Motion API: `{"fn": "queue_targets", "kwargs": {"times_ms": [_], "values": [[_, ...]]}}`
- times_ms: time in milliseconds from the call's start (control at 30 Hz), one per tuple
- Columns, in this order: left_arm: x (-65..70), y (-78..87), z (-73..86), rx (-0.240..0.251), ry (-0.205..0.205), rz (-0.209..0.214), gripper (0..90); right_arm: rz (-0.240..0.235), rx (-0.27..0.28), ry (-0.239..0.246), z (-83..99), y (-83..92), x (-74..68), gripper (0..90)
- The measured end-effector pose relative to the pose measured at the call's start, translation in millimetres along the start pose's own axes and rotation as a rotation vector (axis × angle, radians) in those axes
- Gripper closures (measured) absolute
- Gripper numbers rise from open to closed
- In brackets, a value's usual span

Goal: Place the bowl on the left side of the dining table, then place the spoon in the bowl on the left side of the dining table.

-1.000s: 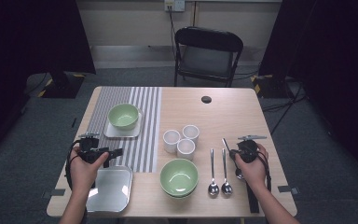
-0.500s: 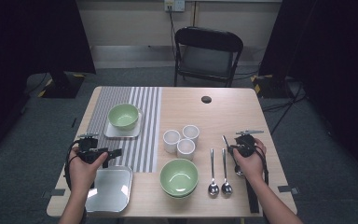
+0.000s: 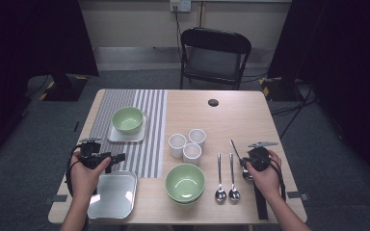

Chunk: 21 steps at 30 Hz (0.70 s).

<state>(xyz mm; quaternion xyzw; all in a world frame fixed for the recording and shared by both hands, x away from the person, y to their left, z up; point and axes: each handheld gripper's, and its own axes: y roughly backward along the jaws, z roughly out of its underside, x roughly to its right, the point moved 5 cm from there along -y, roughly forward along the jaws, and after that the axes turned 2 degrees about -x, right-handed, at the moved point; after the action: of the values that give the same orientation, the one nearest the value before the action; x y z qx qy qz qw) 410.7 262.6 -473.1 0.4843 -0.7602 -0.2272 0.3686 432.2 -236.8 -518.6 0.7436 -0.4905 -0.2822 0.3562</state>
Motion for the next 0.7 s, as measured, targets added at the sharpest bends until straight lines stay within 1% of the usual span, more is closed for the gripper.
{"fn": "queue_targets", "kwargs": {"times_ms": [133, 233, 267, 300, 400, 500, 533, 600, 667, 700], "values": [[0.7, 0.2, -0.3, 0.003, 0.002, 0.0, 30.6, 0.015, 0.005, 0.002, 3.1, 1.6, -1.4, 85.0], [2.5, 0.2, -0.8, 0.003, -0.005, 0.004, 30.6, 0.012, 0.015, -0.027, 1.8, 0.0, 0.0, 85.3], [2.6, -0.1, -0.9, 0.002, -0.005, 0.004, 30.6, 0.014, 0.017, -0.029, 0.8, -0.8, 0.6, 85.4], [2.6, -0.5, -0.7, 0.002, -0.004, 0.004, 30.6, 0.017, 0.017, -0.036, -0.6, -1.8, 0.9, 85.6], [1.7, -2.3, 0.4, -0.009, -0.004, 0.004, 30.6, 0.033, 0.031, -0.034, -6.8, -6.7, 2.9, 85.7], [0.5, -1.9, -0.8, -0.003, -0.002, -0.001, 30.6, 0.03, 0.037, -0.066, -14.4, -12.7, 4.6, 85.7], [0.1, -1.8, -0.6, -0.001, -0.002, -0.002, 30.6, 0.029, 0.044, -0.063, -17.2, -15.0, 5.8, 85.7], [-1.3, -2.6, 0.9, -0.007, 0.001, -0.004, 30.6, 0.023, 0.042, -0.078, -22.4, -18.8, 6.0, 85.7], [-3.1, -3.6, 2.3, -0.011, 0.007, -0.004, 30.6, 0.026, 0.04, -0.083, -27.8, -22.4, 6.3, 85.7], [-3.8, -3.8, 3.2, -0.017, 0.008, -0.005, 30.6, 0.028, 0.044, -0.077, -29.6, -23.9, 7.2, 85.7]]}}
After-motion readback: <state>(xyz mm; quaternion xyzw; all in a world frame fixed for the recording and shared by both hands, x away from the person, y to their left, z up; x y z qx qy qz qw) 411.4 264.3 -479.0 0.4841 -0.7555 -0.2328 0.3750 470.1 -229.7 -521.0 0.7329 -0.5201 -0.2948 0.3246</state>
